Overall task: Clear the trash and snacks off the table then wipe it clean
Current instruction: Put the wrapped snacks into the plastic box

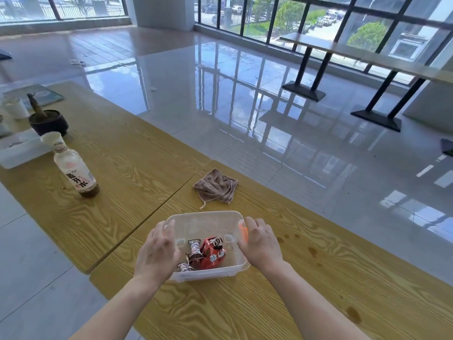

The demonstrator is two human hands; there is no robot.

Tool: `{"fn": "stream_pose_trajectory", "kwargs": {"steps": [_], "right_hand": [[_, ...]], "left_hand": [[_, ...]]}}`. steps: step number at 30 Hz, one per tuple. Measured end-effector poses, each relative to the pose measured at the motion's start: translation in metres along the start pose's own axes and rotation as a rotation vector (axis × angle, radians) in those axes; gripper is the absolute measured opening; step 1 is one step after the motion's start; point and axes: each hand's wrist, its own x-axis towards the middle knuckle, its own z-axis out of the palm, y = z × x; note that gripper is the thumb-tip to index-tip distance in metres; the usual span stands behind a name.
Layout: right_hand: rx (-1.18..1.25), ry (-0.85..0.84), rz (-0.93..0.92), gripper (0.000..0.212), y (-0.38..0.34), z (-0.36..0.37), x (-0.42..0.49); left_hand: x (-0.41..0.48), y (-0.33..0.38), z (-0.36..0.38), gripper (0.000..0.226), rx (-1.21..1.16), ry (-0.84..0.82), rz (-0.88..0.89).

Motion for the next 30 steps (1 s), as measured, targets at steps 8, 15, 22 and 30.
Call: {"fn": "stream_pose_trajectory", "kwargs": {"steps": [8,15,22,30], "right_hand": [[0.006,-0.107,0.028,0.052,0.002,0.012,0.001],[0.056,-0.029,0.044,0.035,0.003,0.015,0.0],[0.035,0.013,0.068,0.045,0.018,0.002,-0.009],[0.041,0.129,0.161,0.043,0.055,-0.029,-0.035]], "left_hand": [[0.005,-0.009,0.001,0.058,-0.07,-0.001,-0.056],[0.004,-0.01,-0.004,0.061,-0.101,-0.015,-0.054],[0.008,0.008,-0.01,0.06,-0.1,-0.023,0.022],[0.015,0.053,-0.006,0.053,-0.113,-0.007,0.167]]}}
